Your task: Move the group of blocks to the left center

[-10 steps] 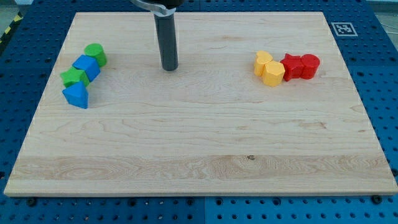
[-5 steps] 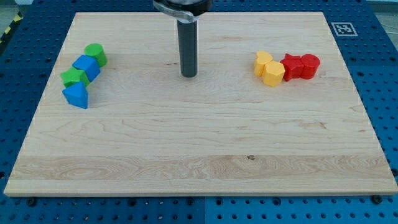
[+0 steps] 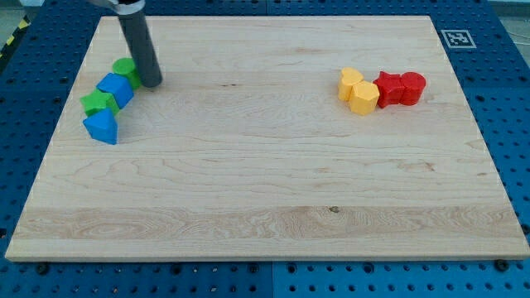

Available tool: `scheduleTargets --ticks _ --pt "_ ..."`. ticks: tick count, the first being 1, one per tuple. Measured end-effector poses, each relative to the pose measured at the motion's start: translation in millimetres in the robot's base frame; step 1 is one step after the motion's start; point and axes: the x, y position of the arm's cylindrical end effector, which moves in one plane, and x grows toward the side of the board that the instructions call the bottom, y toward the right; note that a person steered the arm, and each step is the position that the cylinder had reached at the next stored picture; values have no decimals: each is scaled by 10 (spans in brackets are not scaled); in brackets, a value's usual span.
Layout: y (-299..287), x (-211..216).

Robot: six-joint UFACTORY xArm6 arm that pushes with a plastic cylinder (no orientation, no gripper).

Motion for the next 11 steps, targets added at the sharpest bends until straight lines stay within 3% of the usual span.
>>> scheduleTargets --ticks 2,6,8,11 --pt "-312 -27" --pt "-13 364" --pt "-365 354" --pt "59 568"
